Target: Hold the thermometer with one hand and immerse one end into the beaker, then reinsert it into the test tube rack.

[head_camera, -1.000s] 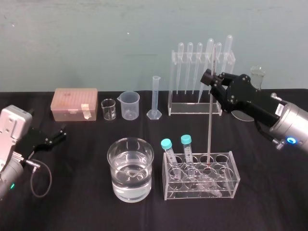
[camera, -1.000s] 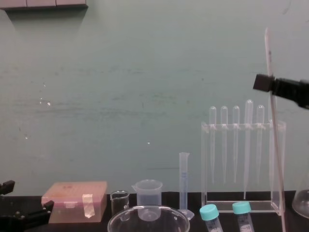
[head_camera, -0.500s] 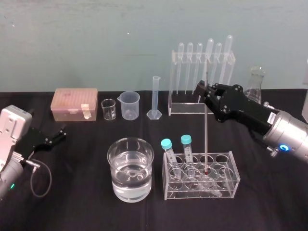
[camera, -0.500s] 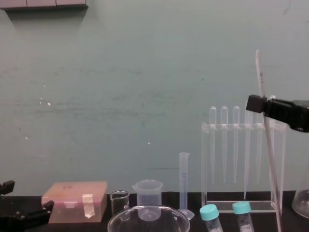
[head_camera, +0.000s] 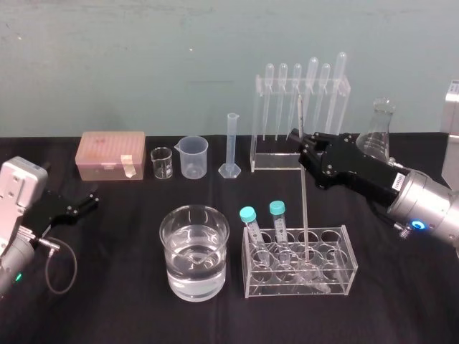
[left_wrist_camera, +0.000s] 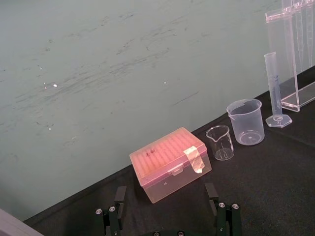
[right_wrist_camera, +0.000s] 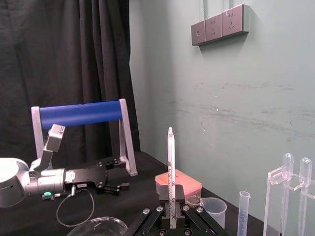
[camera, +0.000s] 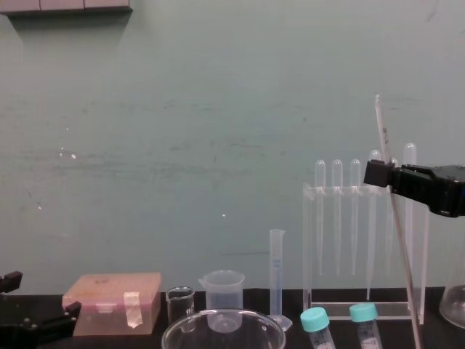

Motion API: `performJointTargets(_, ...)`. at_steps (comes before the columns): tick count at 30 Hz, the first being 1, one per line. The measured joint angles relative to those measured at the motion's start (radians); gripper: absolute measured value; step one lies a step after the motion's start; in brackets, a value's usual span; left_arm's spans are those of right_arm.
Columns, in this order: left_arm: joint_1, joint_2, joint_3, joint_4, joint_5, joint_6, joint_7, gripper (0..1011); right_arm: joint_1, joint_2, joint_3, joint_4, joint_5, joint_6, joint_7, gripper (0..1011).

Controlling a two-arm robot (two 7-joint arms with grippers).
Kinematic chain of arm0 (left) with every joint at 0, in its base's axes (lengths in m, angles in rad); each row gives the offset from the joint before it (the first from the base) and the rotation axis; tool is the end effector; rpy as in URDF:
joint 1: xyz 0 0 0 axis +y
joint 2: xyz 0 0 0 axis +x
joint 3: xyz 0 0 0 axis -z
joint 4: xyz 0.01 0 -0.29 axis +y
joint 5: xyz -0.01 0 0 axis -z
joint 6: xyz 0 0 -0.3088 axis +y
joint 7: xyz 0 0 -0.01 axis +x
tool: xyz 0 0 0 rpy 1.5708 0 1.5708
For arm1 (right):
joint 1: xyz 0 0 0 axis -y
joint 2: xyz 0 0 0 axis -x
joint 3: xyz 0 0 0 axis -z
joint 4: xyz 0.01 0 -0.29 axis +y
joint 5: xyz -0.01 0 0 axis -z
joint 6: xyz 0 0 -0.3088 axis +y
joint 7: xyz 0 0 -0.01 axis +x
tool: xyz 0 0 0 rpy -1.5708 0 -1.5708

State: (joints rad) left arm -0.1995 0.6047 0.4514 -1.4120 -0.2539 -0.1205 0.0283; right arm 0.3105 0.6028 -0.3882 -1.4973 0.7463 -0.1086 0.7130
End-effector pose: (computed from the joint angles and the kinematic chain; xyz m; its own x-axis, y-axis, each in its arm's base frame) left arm 0.3581 0.0827 -0.3023 0.2923 0.8803 0.3737 -0.9553 0.2873 0.0703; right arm 0.3912 -0.0814 -0.2269 0.8306 -0.5565 0.0211 0.5475 0.8229 0.1516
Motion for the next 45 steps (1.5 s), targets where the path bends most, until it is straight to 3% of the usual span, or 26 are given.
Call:
performJointTargets(12,0.000,0.000,0.000,0.000,0.000,0.000,0.000,1008,0.001,0.000,0.000,0.000,-0.001,-0.001,0.000,72)
performJointTargets(39,0.000,0.000,0.000,0.000,0.000,0.000,0.000,1008,-0.001,0.000,0.003,-0.001,0.003,0.000,-0.007,901)
performJointTargets(42,0.000,0.000,0.000,0.000,0.000,0.000,0.000,1008,-0.012,-0.014,0.029,-0.003,-0.010,-0.004,-0.084,980)
performJointTargets(45,0.000,0.000,0.000,0.000,0.000,0.000,0.000,1008,-0.035,-0.040,0.070,-0.001,-0.070,-0.007,-0.251,1003)
